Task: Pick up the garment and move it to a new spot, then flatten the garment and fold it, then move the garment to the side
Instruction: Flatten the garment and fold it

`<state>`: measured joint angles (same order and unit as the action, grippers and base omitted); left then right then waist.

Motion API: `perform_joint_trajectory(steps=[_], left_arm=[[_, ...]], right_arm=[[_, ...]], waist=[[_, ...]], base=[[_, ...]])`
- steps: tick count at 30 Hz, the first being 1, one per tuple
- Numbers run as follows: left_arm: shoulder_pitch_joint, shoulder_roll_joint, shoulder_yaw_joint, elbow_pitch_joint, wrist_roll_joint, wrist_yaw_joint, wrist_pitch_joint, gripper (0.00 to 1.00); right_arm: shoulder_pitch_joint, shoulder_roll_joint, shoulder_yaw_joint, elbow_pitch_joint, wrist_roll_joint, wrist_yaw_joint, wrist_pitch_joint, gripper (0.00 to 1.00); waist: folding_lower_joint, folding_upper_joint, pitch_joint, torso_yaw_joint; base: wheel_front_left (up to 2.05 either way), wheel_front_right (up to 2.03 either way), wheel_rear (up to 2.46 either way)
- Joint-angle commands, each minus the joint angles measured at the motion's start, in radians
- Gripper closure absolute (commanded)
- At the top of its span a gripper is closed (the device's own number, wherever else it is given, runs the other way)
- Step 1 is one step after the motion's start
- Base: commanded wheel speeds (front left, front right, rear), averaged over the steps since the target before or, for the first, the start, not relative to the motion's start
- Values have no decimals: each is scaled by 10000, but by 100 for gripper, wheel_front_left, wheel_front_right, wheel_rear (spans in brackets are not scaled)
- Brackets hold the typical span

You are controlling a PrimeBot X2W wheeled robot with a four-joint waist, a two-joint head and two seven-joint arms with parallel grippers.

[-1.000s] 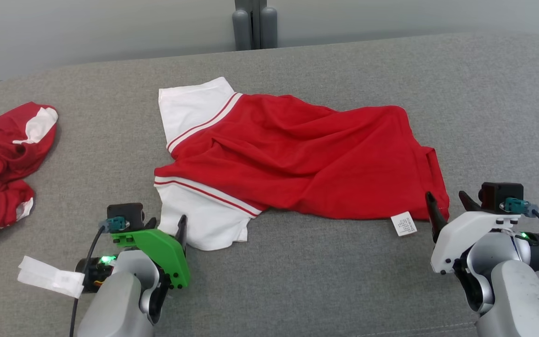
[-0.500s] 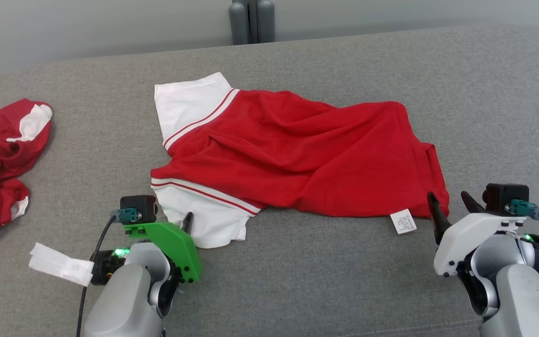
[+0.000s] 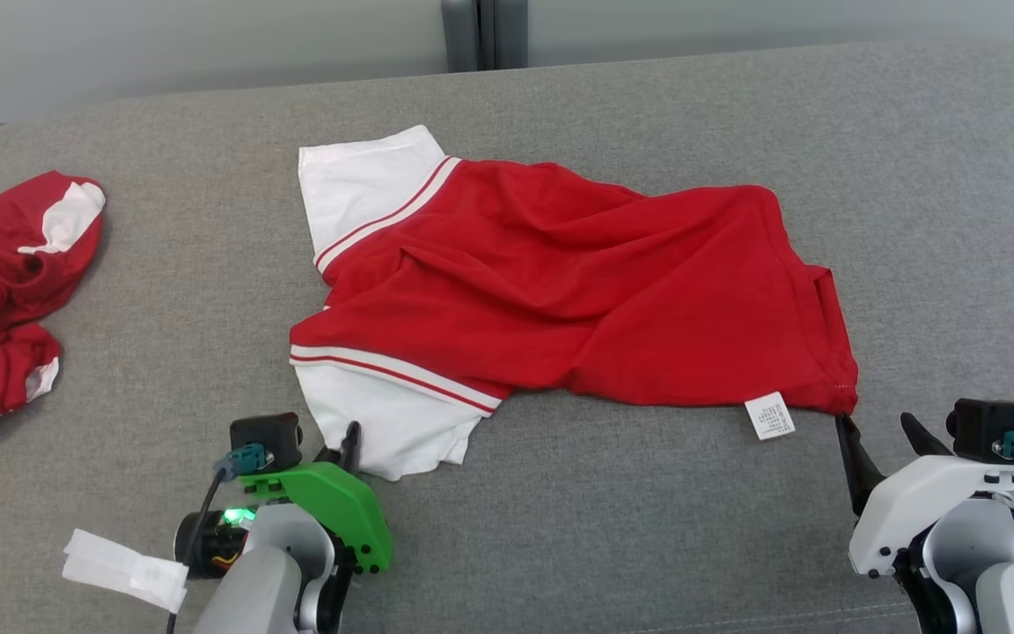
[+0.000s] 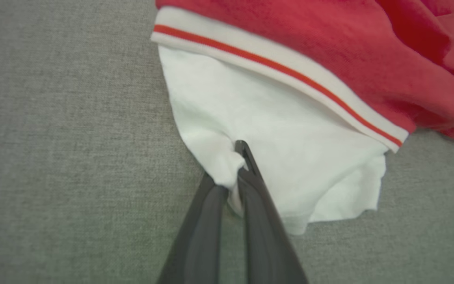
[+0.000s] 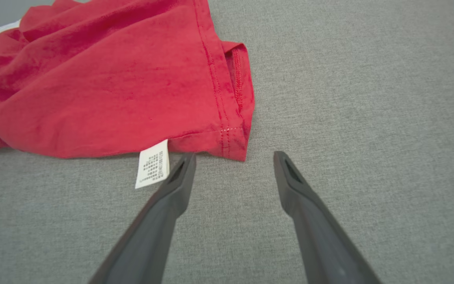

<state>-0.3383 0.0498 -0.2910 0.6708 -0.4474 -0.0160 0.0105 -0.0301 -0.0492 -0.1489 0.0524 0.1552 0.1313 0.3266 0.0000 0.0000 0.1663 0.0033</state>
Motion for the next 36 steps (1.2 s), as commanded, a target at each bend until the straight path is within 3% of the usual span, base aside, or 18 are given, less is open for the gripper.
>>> perform_joint_trajectory(steps=[1,20,36], left_arm=[[166,28,-27,-178,-87,64,-52,100],[455,288,-233,-1386,-148,189,234,100],[443,460,-213,-1834,-262,365,303,100]], right_arm=[[-18,-24,-28,-17,36,-10,-112,0],[-2499,-25,456,3441,132,-8,-559,0],[-3195,-52,1257,3781,377,-7,-1094,0]], waist=[[0,0,29,-31],[0,0,321,-130],[0,0,495,-201]], base=[[0,0,0],[0,0,0],[0,0,0]])
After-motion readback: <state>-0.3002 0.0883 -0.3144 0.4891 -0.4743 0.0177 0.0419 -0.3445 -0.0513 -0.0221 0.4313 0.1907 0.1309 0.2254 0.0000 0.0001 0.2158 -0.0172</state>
